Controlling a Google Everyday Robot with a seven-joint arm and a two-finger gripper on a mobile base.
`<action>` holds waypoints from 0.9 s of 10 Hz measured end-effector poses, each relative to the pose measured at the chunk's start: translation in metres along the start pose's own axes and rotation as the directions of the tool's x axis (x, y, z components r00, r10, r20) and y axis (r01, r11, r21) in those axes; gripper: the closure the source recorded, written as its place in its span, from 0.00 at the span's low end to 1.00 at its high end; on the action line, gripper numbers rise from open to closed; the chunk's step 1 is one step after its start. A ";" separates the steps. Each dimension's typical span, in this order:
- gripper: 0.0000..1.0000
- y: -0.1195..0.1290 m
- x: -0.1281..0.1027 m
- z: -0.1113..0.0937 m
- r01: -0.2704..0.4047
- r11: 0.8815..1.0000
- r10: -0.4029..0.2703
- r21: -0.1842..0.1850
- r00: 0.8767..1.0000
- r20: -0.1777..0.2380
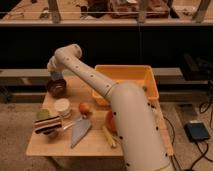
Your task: Wipe purple bowl with sponge
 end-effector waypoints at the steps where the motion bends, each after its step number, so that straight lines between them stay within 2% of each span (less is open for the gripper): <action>1: 1.00 0.000 -0.002 0.004 0.009 1.000 -0.009 0.000 1.000 0.004; 4: 1.00 -0.001 -0.016 0.022 0.037 0.999 -0.037 -0.005 0.999 0.025; 6: 1.00 0.003 -0.034 0.038 0.046 0.999 -0.046 -0.006 0.998 0.045; 9: 1.00 0.005 -0.042 0.048 0.069 0.998 -0.068 -0.010 0.995 0.068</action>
